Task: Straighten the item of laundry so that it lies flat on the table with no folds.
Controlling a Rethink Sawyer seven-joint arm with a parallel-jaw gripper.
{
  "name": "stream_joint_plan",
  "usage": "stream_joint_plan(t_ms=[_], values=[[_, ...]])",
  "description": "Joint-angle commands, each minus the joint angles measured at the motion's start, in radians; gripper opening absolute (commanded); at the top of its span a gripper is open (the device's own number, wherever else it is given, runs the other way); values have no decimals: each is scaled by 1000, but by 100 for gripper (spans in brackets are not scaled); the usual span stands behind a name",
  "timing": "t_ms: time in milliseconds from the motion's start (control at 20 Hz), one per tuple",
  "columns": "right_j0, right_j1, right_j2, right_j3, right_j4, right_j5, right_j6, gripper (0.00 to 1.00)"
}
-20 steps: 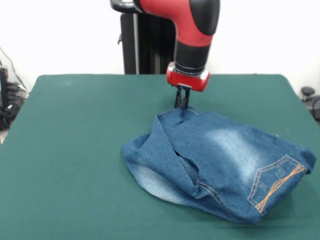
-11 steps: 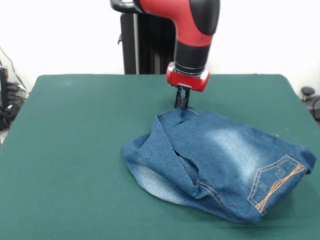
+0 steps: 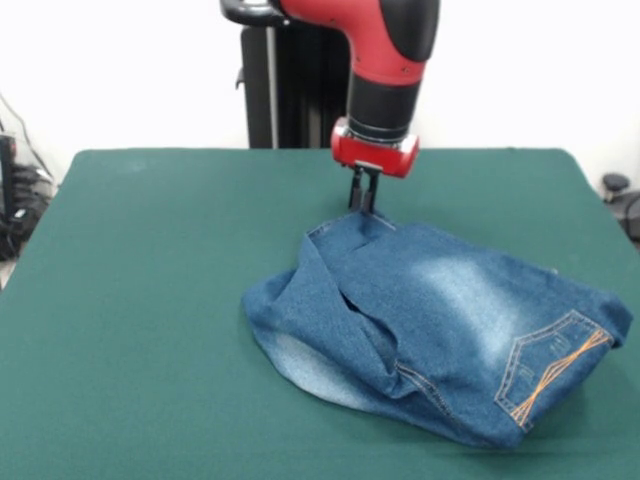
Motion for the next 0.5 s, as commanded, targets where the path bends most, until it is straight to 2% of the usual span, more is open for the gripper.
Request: stream_joint_plan(t_ms=[50, 300, 500], values=[[-6, -109, 26, 32, -4, 170, 154, 0], [-8, -188, -19, -2, -58, 326, 66, 0], [-10, -186, -52, -64, -101, 400, 30, 0]])
